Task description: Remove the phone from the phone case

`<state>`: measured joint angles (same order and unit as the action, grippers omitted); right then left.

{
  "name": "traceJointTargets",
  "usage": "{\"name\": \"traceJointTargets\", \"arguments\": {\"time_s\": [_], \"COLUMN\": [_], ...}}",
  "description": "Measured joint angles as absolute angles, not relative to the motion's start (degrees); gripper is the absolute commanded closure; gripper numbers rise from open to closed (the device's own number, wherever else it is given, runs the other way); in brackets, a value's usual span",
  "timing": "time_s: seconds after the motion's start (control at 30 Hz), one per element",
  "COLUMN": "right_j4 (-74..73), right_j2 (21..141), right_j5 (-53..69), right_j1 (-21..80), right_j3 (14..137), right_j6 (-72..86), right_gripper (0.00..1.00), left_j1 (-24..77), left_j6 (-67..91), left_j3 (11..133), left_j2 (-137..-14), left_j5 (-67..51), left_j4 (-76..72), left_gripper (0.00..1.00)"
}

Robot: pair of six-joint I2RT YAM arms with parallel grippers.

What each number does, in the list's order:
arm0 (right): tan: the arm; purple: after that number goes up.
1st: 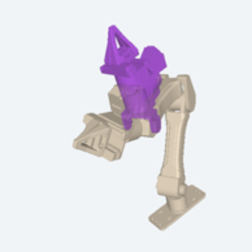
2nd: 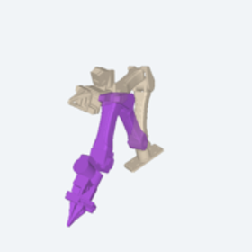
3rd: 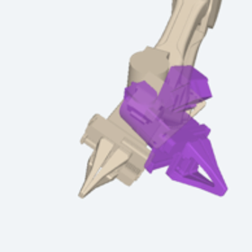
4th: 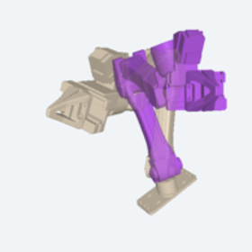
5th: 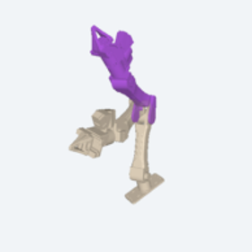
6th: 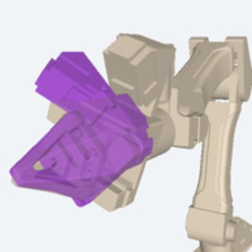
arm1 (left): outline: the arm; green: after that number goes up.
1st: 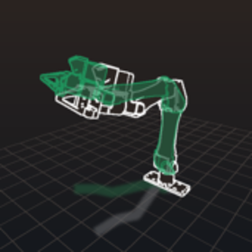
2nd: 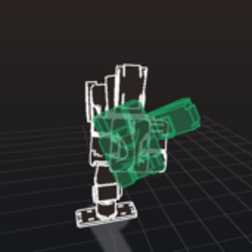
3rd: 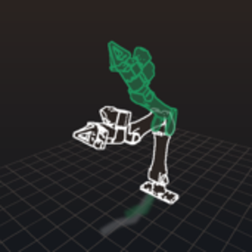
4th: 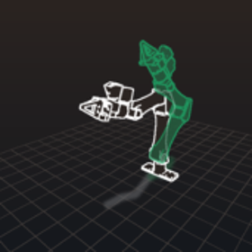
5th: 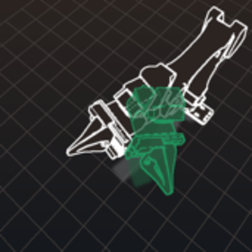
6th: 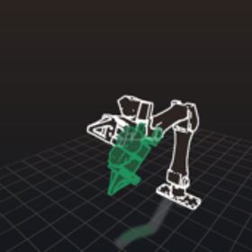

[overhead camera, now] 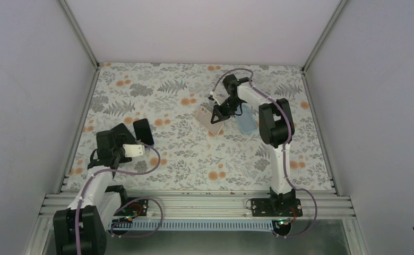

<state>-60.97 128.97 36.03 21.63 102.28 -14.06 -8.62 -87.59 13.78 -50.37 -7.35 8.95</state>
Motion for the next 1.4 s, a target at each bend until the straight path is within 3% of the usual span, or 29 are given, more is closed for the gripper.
{"name": "traceJointTargets", "arguments": {"time_s": [0.1, 0.2, 0.4, 0.57, 0.77, 1.03, 1.4], "right_j4": [-61.8, -62.9, -65.1, -64.9, -58.2, -40.8, -24.4], "right_j2": [129.0, 128.9, 123.5, 113.0, 97.5, 82.3, 80.1], "right_j5": [34.1, 29.7, 19.9, 10.6, 1.4, -7.5, -13.4], "right_j1": [21.6, 21.7, 21.7, 21.7, 21.2, 11.4, 7.3], "right_j3": [102.3, 102.3, 100.1, 99.5, 99.1, 89.2, 66.6], "right_j6": [-14.0, -14.9, -16.1, -17.4, -16.4, -12.9, -12.3], "right_gripper": [0.54, 0.28, 0.01, 0.0, 0.0, 0.0, 0.0], "left_j1": [-8.6, -8.6, -8.6, -8.9, -11.6, -16.8, -17.9], "left_j6": [-87.2, -84.9, -80.3, -72.1, -53.9, -29.7, -20.5], "left_j3": [17.1, 24.3, 42.6, 56.6, 68.0, 69.9, 66.5], "left_j2": [-48.5, -47.7, -51.1, -55.4, -61.8, -63.0, -61.4], "left_j5": [-8.6, -11.0, -17.4, -23.0, -27.2, -21.6, -12.4], "left_j4": [14.8, 23.8, 40.2, 48.2, 46.4, 30.7, 19.4], "left_gripper": [0.09, 0.05, 0.04, 0.02, 0.0, 0.0, 0.0]}}
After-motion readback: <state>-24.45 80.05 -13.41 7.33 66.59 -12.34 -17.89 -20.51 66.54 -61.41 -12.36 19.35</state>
